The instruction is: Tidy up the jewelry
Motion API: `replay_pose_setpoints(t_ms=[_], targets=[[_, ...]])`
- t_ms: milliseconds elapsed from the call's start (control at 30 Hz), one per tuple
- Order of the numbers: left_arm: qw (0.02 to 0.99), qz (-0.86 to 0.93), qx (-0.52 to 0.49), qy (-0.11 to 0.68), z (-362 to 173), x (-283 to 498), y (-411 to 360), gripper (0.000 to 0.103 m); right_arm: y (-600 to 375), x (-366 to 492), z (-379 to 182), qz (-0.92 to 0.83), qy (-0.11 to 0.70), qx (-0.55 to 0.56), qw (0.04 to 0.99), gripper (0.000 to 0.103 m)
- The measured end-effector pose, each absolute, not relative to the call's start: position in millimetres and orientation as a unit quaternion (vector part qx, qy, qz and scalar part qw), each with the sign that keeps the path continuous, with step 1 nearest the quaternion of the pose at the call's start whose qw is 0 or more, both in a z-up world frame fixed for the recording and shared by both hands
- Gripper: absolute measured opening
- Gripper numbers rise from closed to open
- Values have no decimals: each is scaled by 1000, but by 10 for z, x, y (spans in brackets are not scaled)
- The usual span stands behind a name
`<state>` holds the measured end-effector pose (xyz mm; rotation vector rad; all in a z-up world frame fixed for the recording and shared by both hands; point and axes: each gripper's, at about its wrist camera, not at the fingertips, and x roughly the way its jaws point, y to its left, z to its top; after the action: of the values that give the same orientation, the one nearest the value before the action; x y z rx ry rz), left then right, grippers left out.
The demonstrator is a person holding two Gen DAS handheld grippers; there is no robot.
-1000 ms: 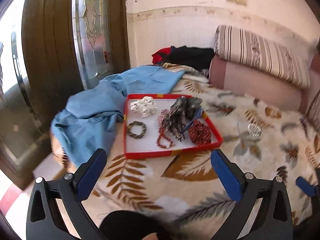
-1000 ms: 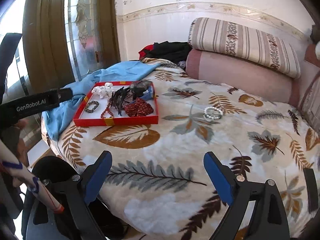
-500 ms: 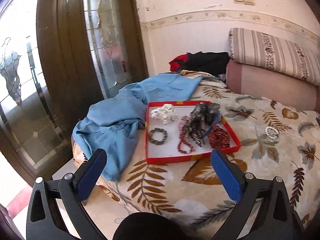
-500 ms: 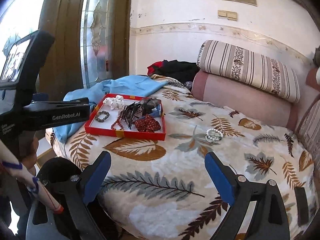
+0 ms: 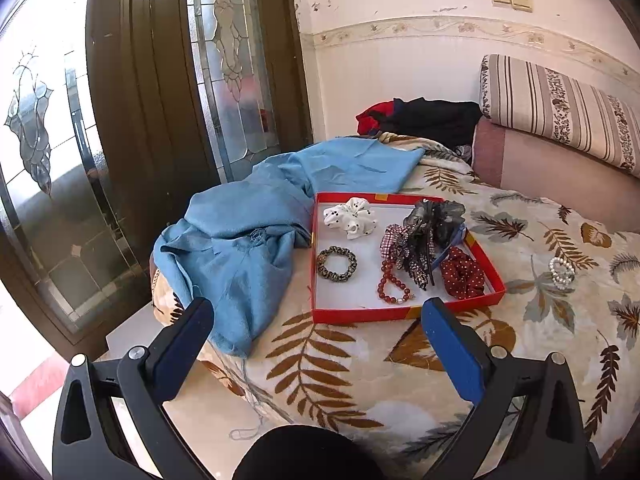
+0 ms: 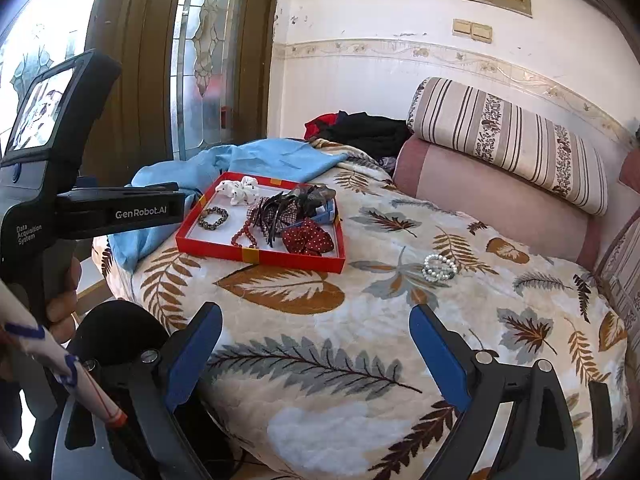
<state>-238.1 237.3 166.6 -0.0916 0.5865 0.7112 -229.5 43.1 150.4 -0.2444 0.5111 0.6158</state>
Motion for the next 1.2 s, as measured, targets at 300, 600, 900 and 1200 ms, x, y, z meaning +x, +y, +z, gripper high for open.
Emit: replay_pose_setpoints(t_ms=[300, 600, 900, 1200], targets=[[893, 345, -44, 284, 1650, -2382, 2398, 103, 422, -2273, 1482, 297, 252, -117, 914, 97], [891, 348, -44, 287, 1614, -2403, 2406, 103, 415, -2271, 1476, 296, 251, -116, 914, 97], [890, 350, -45, 290, 1585, -2419, 2420, 103, 411, -2278, 1484, 295, 251, -117, 915, 97], [890, 350, -46, 290, 1587, -2419, 2428, 103, 414, -2277, 1489, 294, 253, -117, 914, 97]])
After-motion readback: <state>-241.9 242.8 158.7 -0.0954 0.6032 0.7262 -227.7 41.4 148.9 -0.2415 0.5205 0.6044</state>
